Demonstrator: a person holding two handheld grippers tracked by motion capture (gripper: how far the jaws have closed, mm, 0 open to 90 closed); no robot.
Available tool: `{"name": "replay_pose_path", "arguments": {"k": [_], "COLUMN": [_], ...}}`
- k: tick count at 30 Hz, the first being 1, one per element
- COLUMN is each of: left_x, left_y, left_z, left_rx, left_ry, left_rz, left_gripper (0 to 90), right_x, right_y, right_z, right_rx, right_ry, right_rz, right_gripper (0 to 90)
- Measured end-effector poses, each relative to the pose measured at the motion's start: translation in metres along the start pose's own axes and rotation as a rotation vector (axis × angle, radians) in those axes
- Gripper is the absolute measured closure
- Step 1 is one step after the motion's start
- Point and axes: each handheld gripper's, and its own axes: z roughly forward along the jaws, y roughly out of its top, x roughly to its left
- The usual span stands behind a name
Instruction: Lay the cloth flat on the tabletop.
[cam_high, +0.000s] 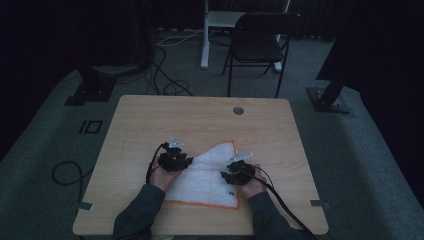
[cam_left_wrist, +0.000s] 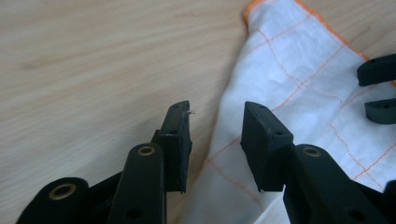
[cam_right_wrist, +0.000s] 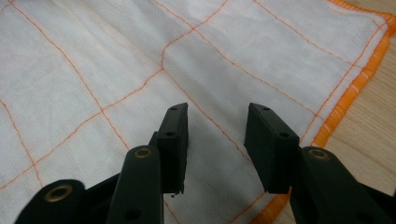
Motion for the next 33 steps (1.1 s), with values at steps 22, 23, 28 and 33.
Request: {"name": "replay_pose_path", "arguments": {"k": [22, 23, 28, 33], "left_x": [-0.021, -0.026, -0.053, -0.076], "left_y": [0.004, 0.004, -0.005, -0.020], "left_z": [-0.008, -0.010, -0.016, -0.013], "left_rx": [-0.027, -0.037, -0.059, -0.057], "left_ry": [0.035, 0.034, 0.016, -0.020], "left_rz": [0.060, 0.074, 0.141, 0.181], "left_gripper": [87.9, 87.8, 87.7, 87.5], "right_x": [-0.002, -0.003, -0.006, -0.007], "right_y": [-0.001, -0.001, 0.002, 0.007], "right_z": [-0.001, -0.003, -0.011, -0.016], "right_rx": [-0.018, -0.021, -0.054, -0.095], "right_ry": [0.011, 0.002, -0.034, -0.035], "right_rz": [0.021, 0.020, 0.025, 0.036], "right_gripper": [55.8, 55.9, 57.2, 57.8]}}
